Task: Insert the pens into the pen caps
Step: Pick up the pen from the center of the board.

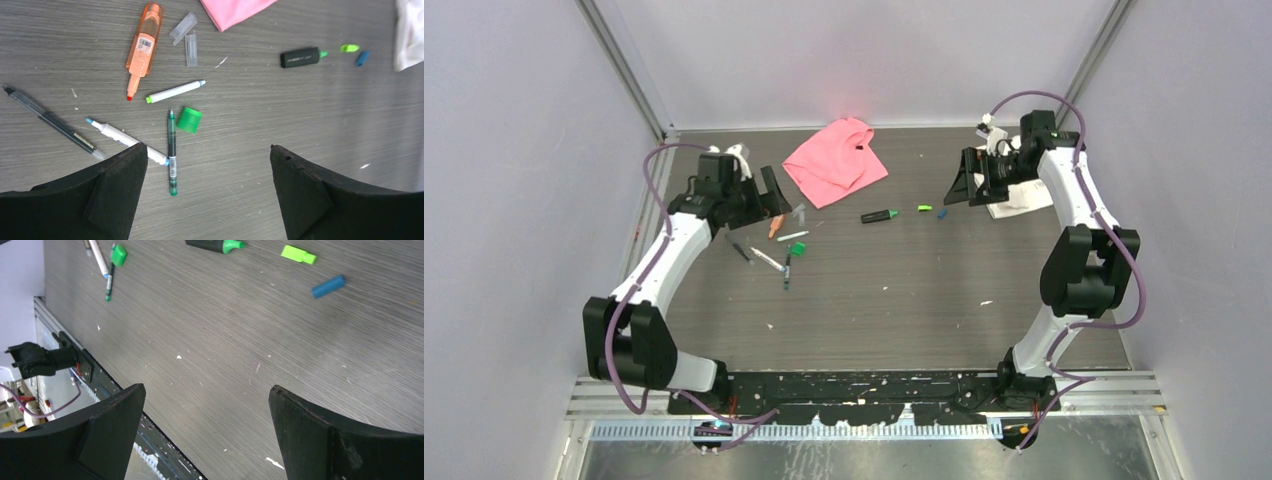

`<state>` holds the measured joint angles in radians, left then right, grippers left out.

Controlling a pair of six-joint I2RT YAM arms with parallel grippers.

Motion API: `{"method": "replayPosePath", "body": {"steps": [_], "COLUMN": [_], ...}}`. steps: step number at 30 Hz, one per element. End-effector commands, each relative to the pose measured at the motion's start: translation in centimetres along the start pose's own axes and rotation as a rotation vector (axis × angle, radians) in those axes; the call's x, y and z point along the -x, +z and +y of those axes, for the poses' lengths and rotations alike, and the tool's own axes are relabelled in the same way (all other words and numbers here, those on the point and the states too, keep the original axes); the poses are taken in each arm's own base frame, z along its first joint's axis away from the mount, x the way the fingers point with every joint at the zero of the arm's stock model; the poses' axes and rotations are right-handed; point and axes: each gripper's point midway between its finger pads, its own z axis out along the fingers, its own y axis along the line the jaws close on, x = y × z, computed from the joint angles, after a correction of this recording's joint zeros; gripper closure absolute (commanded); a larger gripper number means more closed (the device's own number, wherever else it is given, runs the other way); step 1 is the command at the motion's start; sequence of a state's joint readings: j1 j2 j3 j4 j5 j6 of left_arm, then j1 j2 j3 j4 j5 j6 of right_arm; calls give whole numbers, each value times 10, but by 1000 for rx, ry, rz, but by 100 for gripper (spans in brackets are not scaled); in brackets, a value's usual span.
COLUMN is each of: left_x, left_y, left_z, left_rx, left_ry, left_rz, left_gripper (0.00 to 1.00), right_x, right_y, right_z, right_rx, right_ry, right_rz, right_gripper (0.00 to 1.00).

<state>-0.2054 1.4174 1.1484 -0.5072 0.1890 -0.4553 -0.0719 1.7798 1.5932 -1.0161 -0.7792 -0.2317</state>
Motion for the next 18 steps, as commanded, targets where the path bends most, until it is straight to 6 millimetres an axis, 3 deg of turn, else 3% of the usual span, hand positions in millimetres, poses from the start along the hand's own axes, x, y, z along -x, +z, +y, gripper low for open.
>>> {"method": "replayPosePath", "body": {"steps": [1,5,7,10,11,13,14,18], "left_x": [-14,-27,-27,-25,-22,-38,-45,-32], "left_y": [19,40,49,68,75,90,93,125], "left_z": [-19,-32,-50,-98,-122,-153,-164,-175], "left_rx": [63,112,67,-138,-259,-516,-628,-715], "left_ry": [185,248,273,423,513,690,771,867], "left_rz": [50,115,133,116,71,30,2,-57], "left_gripper": [14,26,31,32,31,30,29,24], "right_x": [15,4,-6,-9,-9,-9,-10,-15], "right_y": [7,20,29,35,35,34,33,30], "right_z": [25,26,33,38,40,43,44,48], "right_rx": [89,78,74,104,117,127,129,131], "right_ry": [-117,-164,-213,-207,-202,-203,-206,-216], "right_rz": [-78,-58,-22,-19,-22,-26,-28,-37], "right_gripper": [0,1,2,3,3,3,3,3]}}
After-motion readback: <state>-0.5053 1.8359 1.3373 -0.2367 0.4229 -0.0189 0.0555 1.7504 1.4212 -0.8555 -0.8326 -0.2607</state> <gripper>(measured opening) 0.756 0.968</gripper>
